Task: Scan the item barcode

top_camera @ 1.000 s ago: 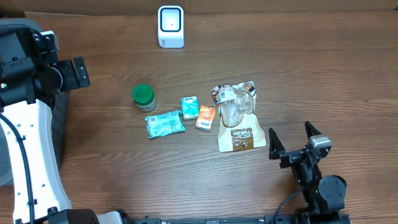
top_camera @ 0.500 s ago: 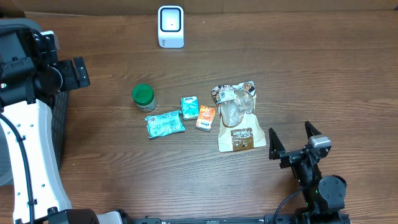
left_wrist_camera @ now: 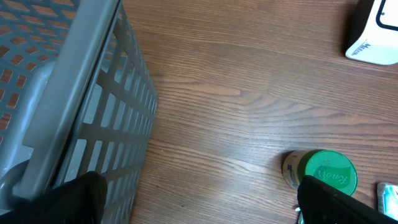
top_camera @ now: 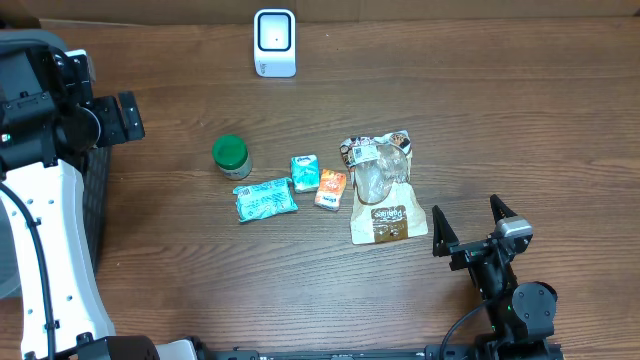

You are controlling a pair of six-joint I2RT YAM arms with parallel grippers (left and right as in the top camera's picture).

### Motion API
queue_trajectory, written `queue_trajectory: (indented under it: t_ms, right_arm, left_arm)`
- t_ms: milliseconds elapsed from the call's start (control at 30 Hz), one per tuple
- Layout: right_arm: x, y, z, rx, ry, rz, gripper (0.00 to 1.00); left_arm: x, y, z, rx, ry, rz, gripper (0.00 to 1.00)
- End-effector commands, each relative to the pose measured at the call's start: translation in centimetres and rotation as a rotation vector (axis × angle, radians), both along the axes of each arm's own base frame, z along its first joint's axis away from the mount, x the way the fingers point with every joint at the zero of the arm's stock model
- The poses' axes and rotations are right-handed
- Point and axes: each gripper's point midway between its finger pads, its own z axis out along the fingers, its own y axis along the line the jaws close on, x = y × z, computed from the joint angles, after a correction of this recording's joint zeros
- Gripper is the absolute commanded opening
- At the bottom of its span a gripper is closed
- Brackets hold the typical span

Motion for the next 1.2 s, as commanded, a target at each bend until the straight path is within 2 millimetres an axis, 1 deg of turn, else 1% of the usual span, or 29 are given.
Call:
queue_trajectory:
  t_ms: [0, 933, 1000, 1100, 1167]
  right_arm:
    - [0.0, 0.0, -0.2, -0.003, -0.005, 0.001, 1.00]
    - [0.0, -0.2, -0.1, -0.003, -0.008, -0.010, 1.00]
    - [0.0, -0.2, 0.7, 0.004, -0.040, -0.010, 1.00]
    - [-0.6, 1.7, 2.6, 0.058, -0.103, 0.104, 1.00]
    - [-1.0, 2.6, 3.2, 0.056, -0.131, 0.162, 1.00]
  left_arm:
    - [0.2, 0.0, 0.1, 0.002, -0.002, -0.016, 0.99]
    - [0.2, 0.0, 0.1, 0.002, -0.002, -0.016, 1.00]
    - [0.2, 0.0, 0.1, 0.002, -0.002, -0.016, 1.00]
    - [0.2, 0.0, 0.1, 0.002, -0.002, -0.016, 0.99]
    - [0.2, 0.0, 0.1, 0.002, -0.002, -0.016, 1.00]
